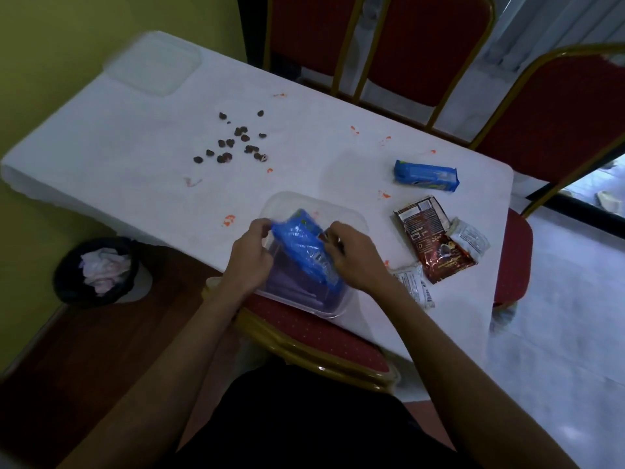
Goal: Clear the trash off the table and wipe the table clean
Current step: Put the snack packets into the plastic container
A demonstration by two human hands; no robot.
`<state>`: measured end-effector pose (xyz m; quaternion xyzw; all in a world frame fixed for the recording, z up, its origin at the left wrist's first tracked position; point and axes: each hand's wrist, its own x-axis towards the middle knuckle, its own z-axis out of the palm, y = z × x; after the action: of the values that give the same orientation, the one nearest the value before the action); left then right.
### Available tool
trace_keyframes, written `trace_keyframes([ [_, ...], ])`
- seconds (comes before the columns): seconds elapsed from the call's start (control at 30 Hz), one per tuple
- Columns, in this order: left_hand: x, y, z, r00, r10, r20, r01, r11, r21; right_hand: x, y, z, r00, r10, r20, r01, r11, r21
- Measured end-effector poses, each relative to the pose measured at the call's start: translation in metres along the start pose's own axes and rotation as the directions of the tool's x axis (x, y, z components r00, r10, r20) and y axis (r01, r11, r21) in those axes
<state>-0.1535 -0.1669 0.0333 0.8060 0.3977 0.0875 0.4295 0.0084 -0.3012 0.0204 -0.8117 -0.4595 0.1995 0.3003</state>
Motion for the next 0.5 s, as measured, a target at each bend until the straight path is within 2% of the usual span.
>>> trace_keyframes([
  [0.13, -0.001, 0.001, 0.002, 0.998, 0.055, 0.015, -0.056, 0.997, 0.048, -0.005, -0.001, 0.000, 0.979, -0.026, 0.203, 0.049, 0.993, -0.110],
  [0.23, 0.000, 0.001, 0.008, 0.988, 0.078, 0.133, -0.094, 0.989, 0.114, -0.008, -0.008, 0.005, 0.920, -0.003, 0.392, 0.101, 0.968, -0.228],
  [0.37, -0.002, -0.004, 0.016, 0.914, 0.063, 0.401, -0.156, 0.966, 0.204, -0.011, -0.014, 0.010, 0.884, 0.009, 0.468, 0.164, 0.930, -0.329],
  [0.5, 0.000, -0.003, 0.020, 0.861, 0.030, 0.509, -0.188, 0.946, 0.264, -0.009, -0.019, 0.016, 0.855, 0.064, 0.515, 0.160, 0.912, -0.378],
])
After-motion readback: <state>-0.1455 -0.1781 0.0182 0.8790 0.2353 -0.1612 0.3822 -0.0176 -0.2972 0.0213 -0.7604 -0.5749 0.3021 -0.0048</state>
